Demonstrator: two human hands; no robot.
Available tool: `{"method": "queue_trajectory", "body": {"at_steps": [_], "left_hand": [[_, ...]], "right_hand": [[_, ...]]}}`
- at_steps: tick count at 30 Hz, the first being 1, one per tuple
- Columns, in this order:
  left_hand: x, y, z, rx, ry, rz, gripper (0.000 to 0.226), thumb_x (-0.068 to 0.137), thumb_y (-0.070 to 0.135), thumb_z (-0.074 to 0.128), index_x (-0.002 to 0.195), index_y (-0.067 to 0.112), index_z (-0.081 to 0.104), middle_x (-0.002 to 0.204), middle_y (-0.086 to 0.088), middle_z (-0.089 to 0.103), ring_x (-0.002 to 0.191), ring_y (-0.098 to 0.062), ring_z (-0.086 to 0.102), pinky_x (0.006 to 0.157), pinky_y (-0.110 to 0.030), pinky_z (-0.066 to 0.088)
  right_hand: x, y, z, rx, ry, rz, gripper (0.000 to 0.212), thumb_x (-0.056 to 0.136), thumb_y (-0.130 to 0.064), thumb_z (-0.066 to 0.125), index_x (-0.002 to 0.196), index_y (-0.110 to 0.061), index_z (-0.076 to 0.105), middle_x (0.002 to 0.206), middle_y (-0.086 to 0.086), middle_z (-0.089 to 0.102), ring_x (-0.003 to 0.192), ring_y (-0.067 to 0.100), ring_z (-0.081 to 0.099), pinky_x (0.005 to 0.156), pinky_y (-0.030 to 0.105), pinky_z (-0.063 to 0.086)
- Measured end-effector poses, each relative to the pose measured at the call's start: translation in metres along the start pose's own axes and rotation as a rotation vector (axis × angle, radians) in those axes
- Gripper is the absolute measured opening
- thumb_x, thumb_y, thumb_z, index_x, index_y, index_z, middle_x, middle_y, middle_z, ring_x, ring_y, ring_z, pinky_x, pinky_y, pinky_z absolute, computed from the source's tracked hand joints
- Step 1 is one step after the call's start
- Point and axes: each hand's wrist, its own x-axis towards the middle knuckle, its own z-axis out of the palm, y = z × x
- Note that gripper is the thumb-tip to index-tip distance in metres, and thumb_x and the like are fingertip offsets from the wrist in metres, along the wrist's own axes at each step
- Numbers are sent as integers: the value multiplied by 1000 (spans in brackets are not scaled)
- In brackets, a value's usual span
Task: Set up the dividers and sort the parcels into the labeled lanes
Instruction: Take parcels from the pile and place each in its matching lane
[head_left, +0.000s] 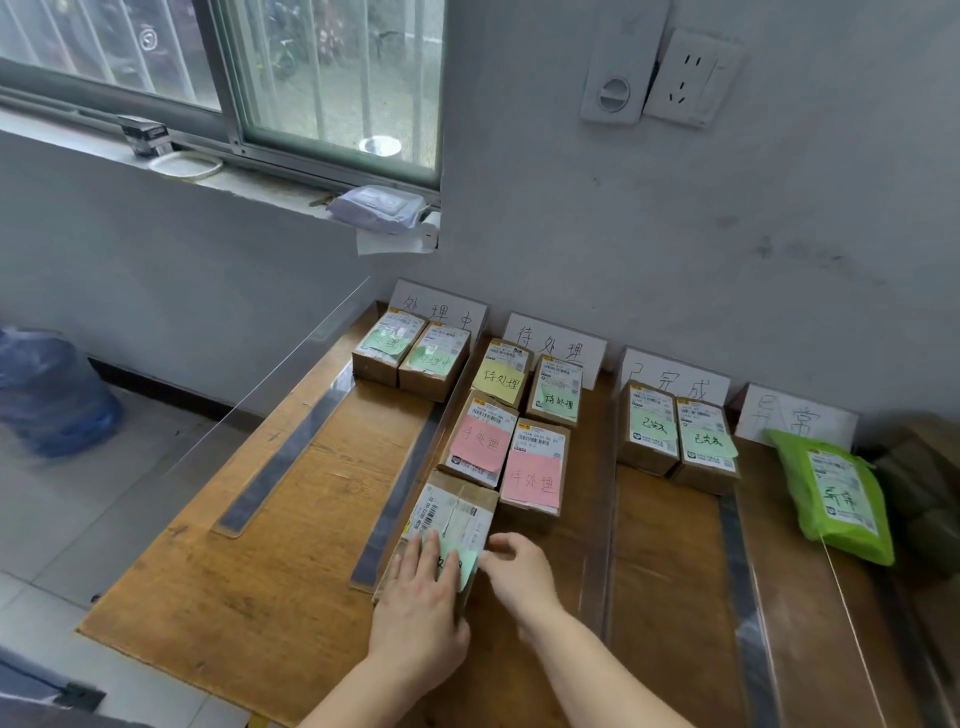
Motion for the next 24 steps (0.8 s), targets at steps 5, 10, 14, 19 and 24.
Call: {"method": "queue_trajectory", "body": {"at_steps": [5,10,14,19,24], "left_hand": [[-2,-6,1,31,26,57,70,98,46,44,156,23,14,165,-7,2,152,-29,-4,124,-41,2],[2,1,-17,48,41,117,59,95,51,49,147,26,35,161,-3,22,150,-24,14,120,-39,21],[12,21,-43,64,114,206,50,97,43,52,142,25,43,153,1,36,143,-20,29,112,-34,36],[26,66,-73,130,188,336,46,96,38,55,139,24,47,143,3,47,135,-18,40,107,-32,39],[22,127,-91,206,200,465,42,95,42,53,132,22,53,137,1,52,131,-19,42,105,-34,41]], "right_hand": [[-13,-1,3,-99,-45,-64,19,94,-19,59,111,-27,65,114,-6,70,92,2,63,83,24,55],[-25,-11,-21,-313,4,-199,34,98,-24,54,131,-21,58,128,-3,62,105,8,56,83,18,43],[-39,-26,-58,-485,80,-291,40,97,-30,55,136,-23,54,132,-4,60,119,13,57,94,24,46],[-60,-36,-118,-675,235,-400,44,96,-34,55,138,-23,52,135,-1,58,123,16,53,99,31,47],[-81,-21,-189,-755,366,-362,44,96,-34,56,138,-23,52,133,0,58,124,20,52,99,33,46]]}}
